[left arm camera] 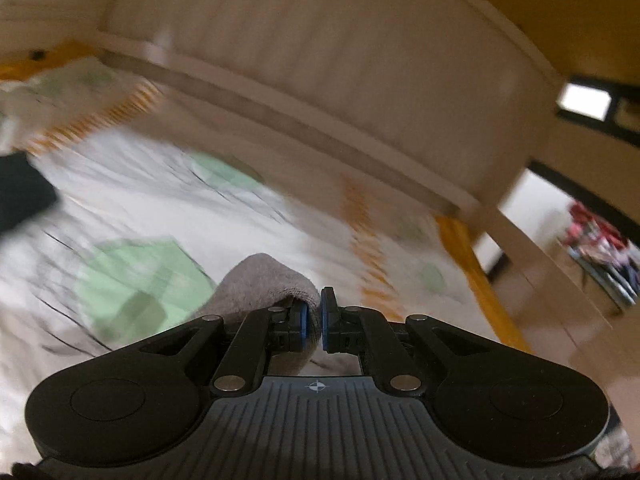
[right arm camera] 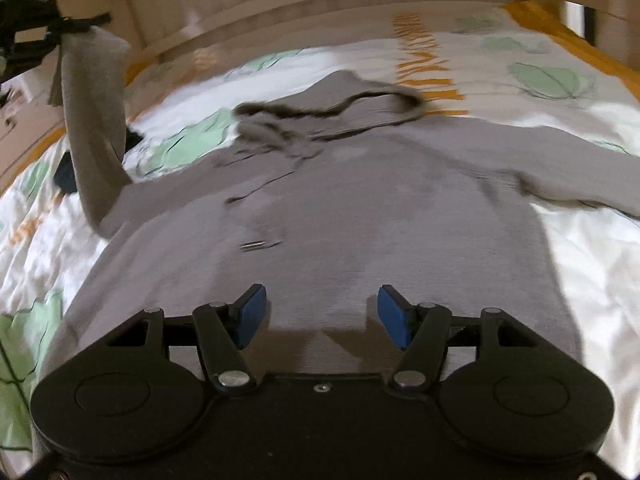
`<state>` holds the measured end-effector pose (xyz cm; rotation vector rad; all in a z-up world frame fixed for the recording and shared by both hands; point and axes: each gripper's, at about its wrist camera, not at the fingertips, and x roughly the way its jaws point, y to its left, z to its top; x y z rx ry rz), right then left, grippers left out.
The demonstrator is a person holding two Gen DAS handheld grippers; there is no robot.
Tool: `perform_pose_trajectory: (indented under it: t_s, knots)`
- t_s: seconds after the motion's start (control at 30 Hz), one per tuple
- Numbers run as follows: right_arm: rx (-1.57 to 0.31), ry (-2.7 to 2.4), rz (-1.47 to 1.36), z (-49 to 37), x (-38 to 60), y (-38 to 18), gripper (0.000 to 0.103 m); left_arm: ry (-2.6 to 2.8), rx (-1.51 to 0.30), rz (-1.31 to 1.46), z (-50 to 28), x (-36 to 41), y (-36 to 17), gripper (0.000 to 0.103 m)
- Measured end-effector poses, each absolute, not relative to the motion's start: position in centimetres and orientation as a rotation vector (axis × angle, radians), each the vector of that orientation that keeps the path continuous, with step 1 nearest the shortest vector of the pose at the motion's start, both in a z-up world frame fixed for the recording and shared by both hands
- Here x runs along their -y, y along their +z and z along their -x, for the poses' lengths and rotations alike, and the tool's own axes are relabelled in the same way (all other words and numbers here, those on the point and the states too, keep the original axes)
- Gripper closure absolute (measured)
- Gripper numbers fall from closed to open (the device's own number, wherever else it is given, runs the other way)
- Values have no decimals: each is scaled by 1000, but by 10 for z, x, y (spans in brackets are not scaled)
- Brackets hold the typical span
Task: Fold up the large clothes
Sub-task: 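Lift the sleeve and fold it across the hoodie body with the left gripper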
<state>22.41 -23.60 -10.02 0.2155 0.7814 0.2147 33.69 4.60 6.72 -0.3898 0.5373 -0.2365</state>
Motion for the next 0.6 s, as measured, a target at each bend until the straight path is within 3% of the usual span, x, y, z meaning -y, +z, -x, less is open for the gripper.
perform_pose_trajectory:
  t_s: [0.23,0.3,0.37,0.5,0.57,0.6]
  knots:
    - [-770,148,-289,-228,266,-109,37,-321,-686,276,-352,57,-13,93]
    - [-769,139,-297,-228,269,-111,37,-333,-727,238,-352,73,-34,82]
    - [-771,135,-300,-227,271,-113,37,-347,-756,210,-347,86,-46,61]
    - [-776,132,-279,-226,266,-117,35,-394,-762,190,-328,95,-51,50]
    - [-773,134,-261,-226,263,-118,32,-452,-760,175,-316,96,-48,33]
    - [-771,137,-257,-226,262,-119,29,-473,-757,162,-313,98,-49,31]
